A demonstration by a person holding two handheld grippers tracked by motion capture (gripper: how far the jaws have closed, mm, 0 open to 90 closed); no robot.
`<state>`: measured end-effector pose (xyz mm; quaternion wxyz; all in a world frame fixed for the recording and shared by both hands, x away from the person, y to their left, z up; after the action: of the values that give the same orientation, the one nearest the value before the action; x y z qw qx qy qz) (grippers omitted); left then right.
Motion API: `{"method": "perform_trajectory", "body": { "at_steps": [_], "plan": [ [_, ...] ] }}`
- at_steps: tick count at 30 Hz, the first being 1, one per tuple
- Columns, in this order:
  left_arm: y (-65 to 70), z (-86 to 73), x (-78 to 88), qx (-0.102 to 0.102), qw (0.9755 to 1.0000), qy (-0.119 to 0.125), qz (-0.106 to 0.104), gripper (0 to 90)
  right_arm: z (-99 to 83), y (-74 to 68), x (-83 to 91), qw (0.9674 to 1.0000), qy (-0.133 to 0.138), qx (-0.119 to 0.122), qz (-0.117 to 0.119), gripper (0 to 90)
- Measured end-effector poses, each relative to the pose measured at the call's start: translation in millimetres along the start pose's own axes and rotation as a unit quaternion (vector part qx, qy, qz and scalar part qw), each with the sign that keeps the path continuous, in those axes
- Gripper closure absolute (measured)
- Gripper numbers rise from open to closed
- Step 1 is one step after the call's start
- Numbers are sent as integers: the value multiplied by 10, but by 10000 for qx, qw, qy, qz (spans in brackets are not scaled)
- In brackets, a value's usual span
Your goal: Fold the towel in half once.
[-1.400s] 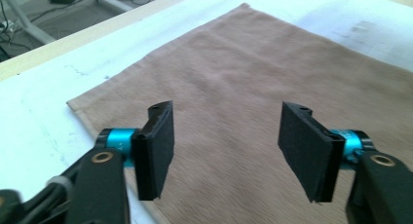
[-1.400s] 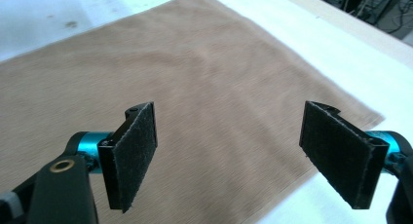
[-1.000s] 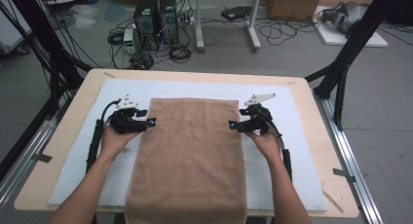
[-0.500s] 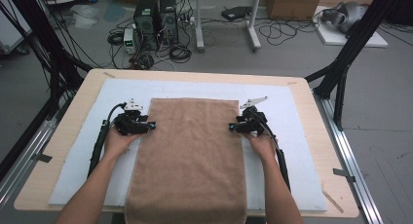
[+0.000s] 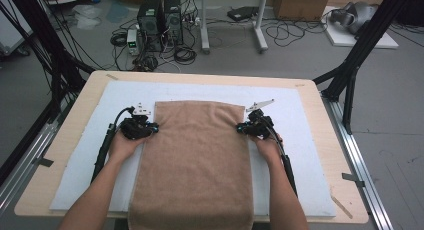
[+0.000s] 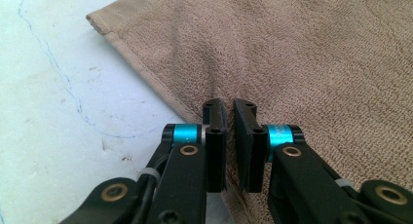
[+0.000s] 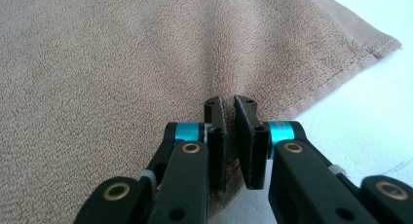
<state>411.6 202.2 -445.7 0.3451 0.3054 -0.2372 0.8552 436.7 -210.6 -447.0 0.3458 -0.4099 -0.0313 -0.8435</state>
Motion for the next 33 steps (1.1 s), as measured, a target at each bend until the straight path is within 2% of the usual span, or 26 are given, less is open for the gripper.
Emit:
{"method": "perform_trajectory", "body": {
  "at_steps": [4, 6, 8, 10, 12, 17, 20, 23, 25, 27, 28, 29, 32, 33],
  "plan": [
    [-8, 16, 51, 150, 9998, 150, -17, 851, 31, -40, 81, 9999, 60, 85, 22, 840],
    [-16, 36, 110, 166, 9994, 288, -42, 852, 53, -55, 159, 9998, 143, 143, 35, 840],
    [-10, 62, 191, 151, 9989, 443, -61, 853, 77, -89, 241, 9997, 95, 236, 21, 841],
    [13, 85, 293, 79, 9984, 554, -60, 853, 108, -120, 331, 9996, 120, 218, 138, 840],
    [40, 99, 409, 76, 9973, 719, -84, 854, 126, -192, 447, 9990, 169, 295, 291, 840],
    [153, 73, 743, -78, 9942, 1071, -90, 854, 84, -396, 747, 9965, 337, 509, 570, 840],
    [290, -11, 889, -262, 9936, 1087, -145, 853, -44, -546, 906, 9941, 398, 703, 725, 839],
    [454, -160, 981, -370, 9932, 1085, -205, 851, -237, -692, 983, 9924, 355, 768, 894, 837],
    [563, -285, 1009, -404, 9939, 999, -244, 849, -375, -776, 988, 9916, 224, 863, 936, 835],
    [670, -417, 1027, -397, 9940, 946, -391, 846, -522, -830, 972, 9912, 136, 853, 1002, 835],
    [721, -485, 1039, -440, 9934, 979, -413, 843, -592, -847, 960, 9911, 80, 893, 982, 833],
    [769, -547, 1043, -389, 9928, 1026, -475, 843, -662, -859, 947, 9912, 39, 851, 1009, 833],
    [870, -683, 1050, -373, 9920, 994, -676, 829, -837, -880, 891, 9907, -131, 821, 1077, 822],
    [888, -707, 1063, -370, 9919, 982, -720, 799, -883, -881, 880, 9908, -194, 787, 1080, 803]
  ]
}}
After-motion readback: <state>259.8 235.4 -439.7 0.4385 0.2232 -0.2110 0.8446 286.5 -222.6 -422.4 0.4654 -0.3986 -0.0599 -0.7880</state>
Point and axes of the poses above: each handheld gripper's, and its own axes: x roughly backward along the jaws, z roughly out of its top, y roughly to its right, the point moved 1 cm from there along -x, roughly forward along the jaws, and after that the axes turned 12 degrees about -x, right-handed, at the moved point
